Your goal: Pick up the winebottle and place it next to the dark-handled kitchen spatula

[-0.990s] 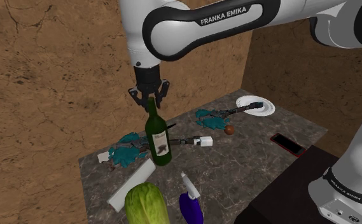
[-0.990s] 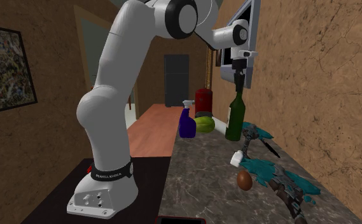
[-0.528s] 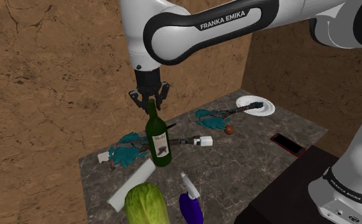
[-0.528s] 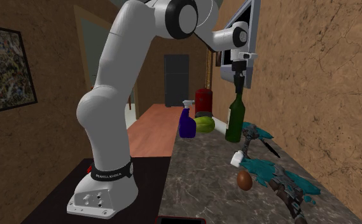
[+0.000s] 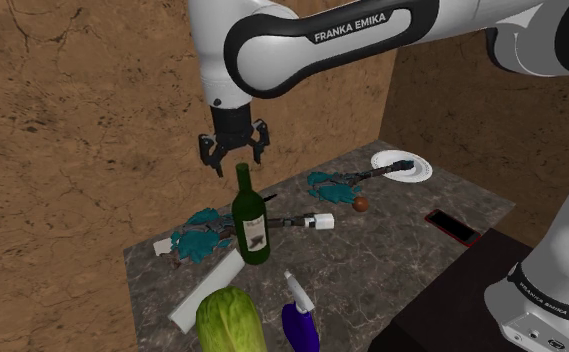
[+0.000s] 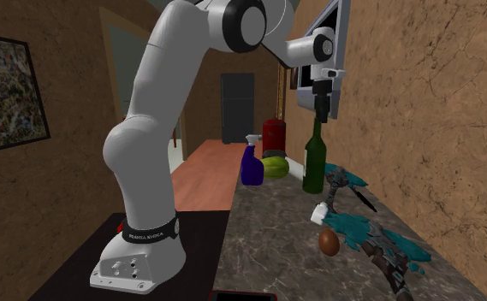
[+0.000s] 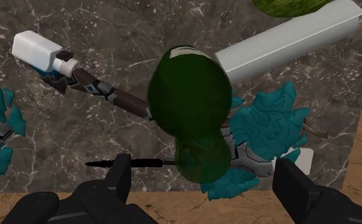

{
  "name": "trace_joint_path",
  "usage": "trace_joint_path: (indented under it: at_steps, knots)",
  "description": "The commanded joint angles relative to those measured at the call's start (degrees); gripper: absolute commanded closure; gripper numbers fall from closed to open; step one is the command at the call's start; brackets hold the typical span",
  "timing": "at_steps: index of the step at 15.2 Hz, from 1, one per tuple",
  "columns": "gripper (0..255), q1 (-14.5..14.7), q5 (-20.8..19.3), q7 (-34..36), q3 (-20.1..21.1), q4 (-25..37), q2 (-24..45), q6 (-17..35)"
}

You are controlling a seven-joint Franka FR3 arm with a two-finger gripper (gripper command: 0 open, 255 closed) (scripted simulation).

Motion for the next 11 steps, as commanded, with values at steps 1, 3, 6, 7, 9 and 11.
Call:
trace_joint_path:
  at_steps: [1, 3, 6, 7, 9, 11]
  knots:
    - [0, 0.27, 0.34, -0.20, 0.23, 2.21, -0.58, -2.72]
    - [0, 0.75, 0.48, -0.47, 0.40, 5.54, -0.68, -6.08]
    - [0, 0.76, 0.48, -0.47, 0.39, 5.54, -0.68, -6.08]
    - [0, 0.76, 0.48, -0.47, 0.39, 5.54, -0.68, -6.08]
    - [0, 0.76, 0.48, -0.47, 0.39, 5.54, -0.68, -6.08]
    - [0, 0.75, 0.48, -0.47, 0.39, 5.52, -0.69, -6.07]
